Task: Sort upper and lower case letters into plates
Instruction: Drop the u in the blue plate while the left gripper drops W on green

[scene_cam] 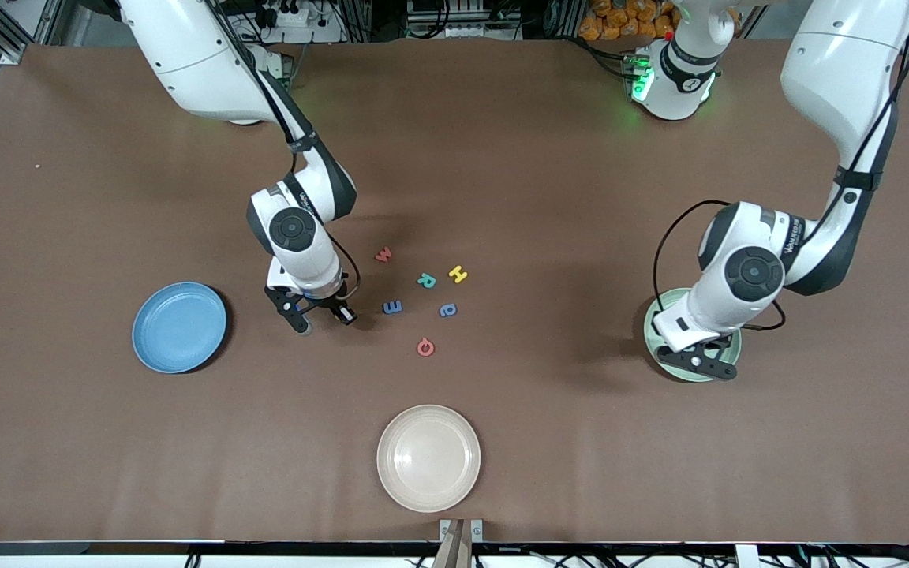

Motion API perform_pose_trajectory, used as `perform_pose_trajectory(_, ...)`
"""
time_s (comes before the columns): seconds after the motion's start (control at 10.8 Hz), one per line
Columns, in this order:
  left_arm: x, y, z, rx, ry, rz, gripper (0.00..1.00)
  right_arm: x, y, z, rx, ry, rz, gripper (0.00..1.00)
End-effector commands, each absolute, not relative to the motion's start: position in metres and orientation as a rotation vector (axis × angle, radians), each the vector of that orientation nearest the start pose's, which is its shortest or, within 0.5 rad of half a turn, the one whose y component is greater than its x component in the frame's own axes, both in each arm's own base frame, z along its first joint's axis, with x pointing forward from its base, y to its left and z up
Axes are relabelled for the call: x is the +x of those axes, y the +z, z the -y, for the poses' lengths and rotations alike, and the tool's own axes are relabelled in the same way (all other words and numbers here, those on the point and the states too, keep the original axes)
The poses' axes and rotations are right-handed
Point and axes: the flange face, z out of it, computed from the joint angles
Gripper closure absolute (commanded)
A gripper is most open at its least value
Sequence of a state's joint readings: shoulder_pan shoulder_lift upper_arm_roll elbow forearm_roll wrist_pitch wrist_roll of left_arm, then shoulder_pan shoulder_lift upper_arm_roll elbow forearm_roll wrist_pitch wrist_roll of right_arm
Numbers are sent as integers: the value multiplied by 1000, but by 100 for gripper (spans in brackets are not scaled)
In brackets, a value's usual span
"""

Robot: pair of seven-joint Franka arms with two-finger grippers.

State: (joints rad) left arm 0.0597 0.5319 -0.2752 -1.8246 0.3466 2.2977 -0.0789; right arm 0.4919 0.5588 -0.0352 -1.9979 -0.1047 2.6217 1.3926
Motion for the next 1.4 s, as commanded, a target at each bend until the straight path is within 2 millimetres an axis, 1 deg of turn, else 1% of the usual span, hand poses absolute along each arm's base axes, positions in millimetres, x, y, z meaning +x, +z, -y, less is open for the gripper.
perform_pose_trajectory(0.0,628,225,99,-2946,81,-530,68,564,222,-222,-2922,-153,-1207,100)
perform_pose_trajectory(0.09,628,225,97,-2943,84,-540,34,575,236,-192,-2948,-152,-1166,100)
perform_pose_trajectory(0.19,630,226,96,-2937,81,-579,0,586,246,-157,-2971,-158,-1113,100)
perform_pose_trajectory(0.28,631,229,97,-2942,77,-583,0,596,252,-117,-2998,-154,-1067,100)
perform_pose_trajectory(0.37,632,234,98,-2942,64,-584,0,602,252,-79,-3034,-128,-1014,100)
perform_pose_trajectory(0.47,631,238,108,-2941,54,-607,0,607,254,-47,-3064,-113,-958,100)
perform_pose_trajectory(0.56,630,251,129,-2944,20,-637,0,614,263,-22,-3089,-112,-894,100)
perform_pose_trajectory(0.65,626,262,178,-2949,-7,-704,0,617,265,8,-3117,-80,-844,100)
perform_pose_trajectory(0.74,620,269,217,-2971,-8,-727,0,618,267,34,-3132,-77,-797,78)
perform_pose_trajectory(0.84,618,275,236,-2966,-30,-784,0,617,266,40,-3135,-66,-798,6)
perform_pose_trajectory(0.93,609,281,267,-2961,-48,-871,0,616,265,34,-3139,-40,-790,0)
perform_pose_trajectory(1.02,595,286,302,-2971,-56,-945,0,616,265,25,-3137,-19,-808,0)
perform_pose_trajectory(1.12,577,287,334,-2972,-47,-1020,0,616,265,14,-3128,-20,-842,0)
perform_pose_trajectory(1.21,560,291,362,-2997,-36,-1061,0,616,265,-4,-3123,-28,-856,0)
perform_pose_trajectory(1.3,536,295,400,-3005,-27,-1144,0,616,265,-18,-3119,-19,-882,0)
